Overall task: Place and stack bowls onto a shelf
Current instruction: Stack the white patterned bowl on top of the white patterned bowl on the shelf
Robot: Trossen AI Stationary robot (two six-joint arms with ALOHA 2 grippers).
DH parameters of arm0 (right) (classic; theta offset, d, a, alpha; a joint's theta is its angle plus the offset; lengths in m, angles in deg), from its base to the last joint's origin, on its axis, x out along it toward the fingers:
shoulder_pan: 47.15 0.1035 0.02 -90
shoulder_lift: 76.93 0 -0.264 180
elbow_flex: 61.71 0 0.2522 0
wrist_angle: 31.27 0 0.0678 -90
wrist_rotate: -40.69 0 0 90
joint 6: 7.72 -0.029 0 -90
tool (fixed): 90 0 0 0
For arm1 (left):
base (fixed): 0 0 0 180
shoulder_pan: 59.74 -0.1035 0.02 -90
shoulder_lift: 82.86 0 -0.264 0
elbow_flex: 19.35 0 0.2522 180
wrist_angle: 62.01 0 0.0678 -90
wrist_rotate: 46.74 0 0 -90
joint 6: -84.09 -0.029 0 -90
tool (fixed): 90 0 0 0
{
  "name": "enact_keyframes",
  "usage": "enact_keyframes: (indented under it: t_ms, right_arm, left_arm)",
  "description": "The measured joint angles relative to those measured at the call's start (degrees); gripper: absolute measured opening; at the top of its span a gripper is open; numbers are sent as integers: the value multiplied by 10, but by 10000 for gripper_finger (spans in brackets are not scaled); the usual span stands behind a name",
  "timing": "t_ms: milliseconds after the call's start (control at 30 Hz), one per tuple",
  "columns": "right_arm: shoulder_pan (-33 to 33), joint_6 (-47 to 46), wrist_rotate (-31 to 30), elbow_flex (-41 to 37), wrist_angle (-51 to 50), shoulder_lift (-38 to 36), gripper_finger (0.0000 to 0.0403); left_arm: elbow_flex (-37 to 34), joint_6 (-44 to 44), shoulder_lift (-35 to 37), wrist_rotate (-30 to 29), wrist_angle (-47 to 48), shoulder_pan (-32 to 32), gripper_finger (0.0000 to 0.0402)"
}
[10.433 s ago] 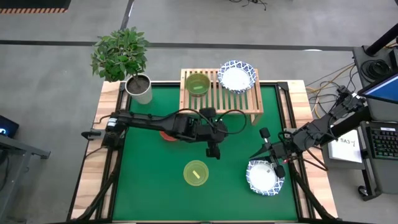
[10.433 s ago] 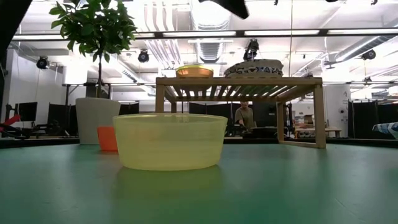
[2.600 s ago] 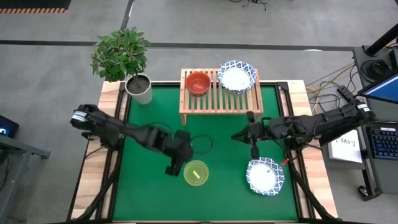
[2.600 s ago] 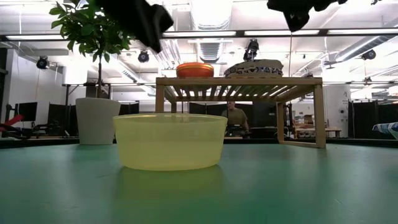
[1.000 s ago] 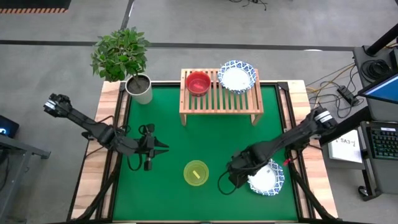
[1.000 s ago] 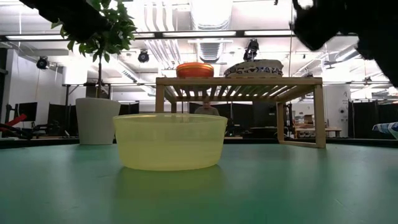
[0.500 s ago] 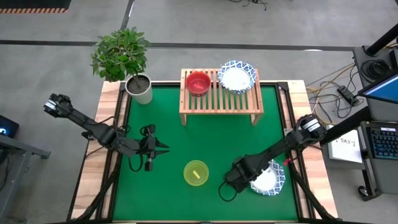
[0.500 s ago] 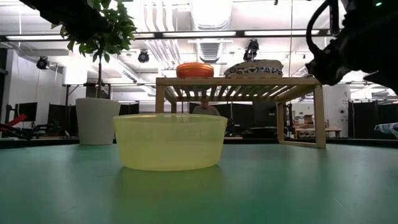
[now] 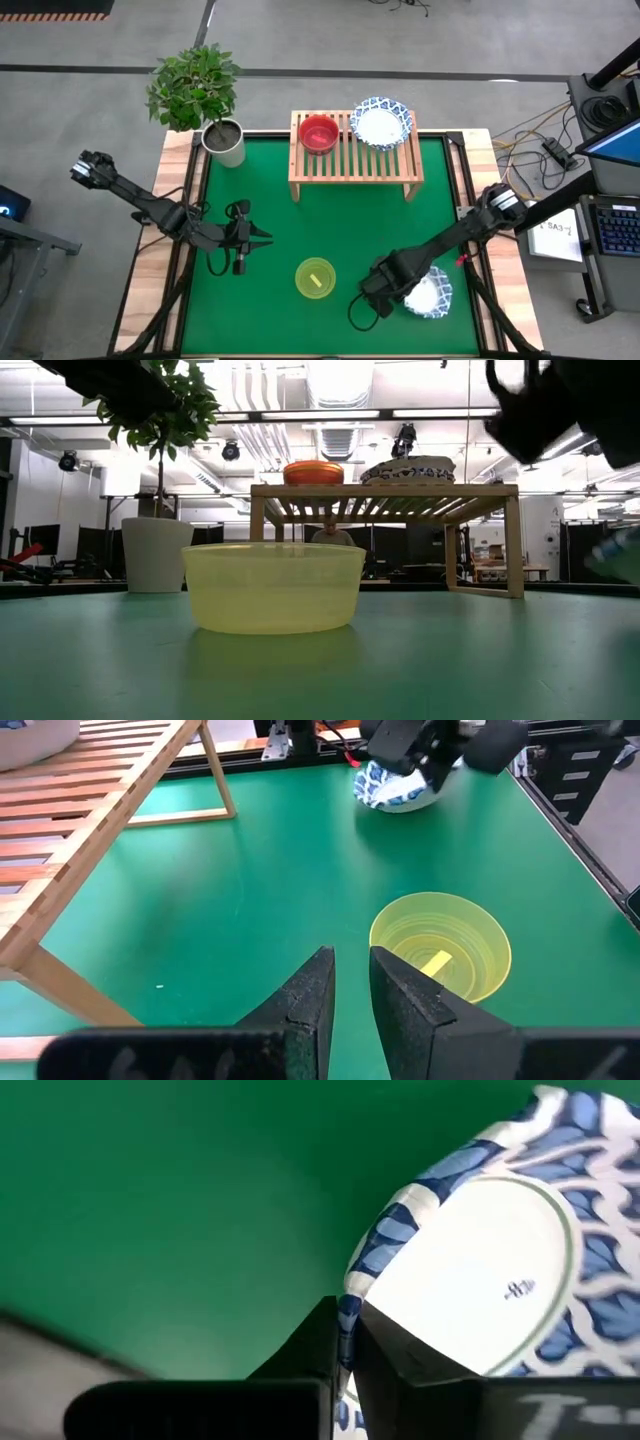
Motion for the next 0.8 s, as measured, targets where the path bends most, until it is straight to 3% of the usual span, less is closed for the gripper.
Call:
enact_keyframes:
  t_ms: [233, 467, 667, 800]
  right_arm:
    - [0, 71, -6, 87, -1, -4, 12]
    - [0, 260, -11, 205, -15, -10, 12]
    - [-2, 436, -113, 327, -30, -10, 12]
    - [-4, 557, -268, 412, -79, -10, 12]
  left_arm:
    - [0, -1, 0, -16, -1, 0, 48]
    - [0, -1, 0, -18, -14, 0, 48]
    - [0, -1, 0, -18, -16, 0, 48]
    - [0, -1, 0, -18, -24, 0, 48]
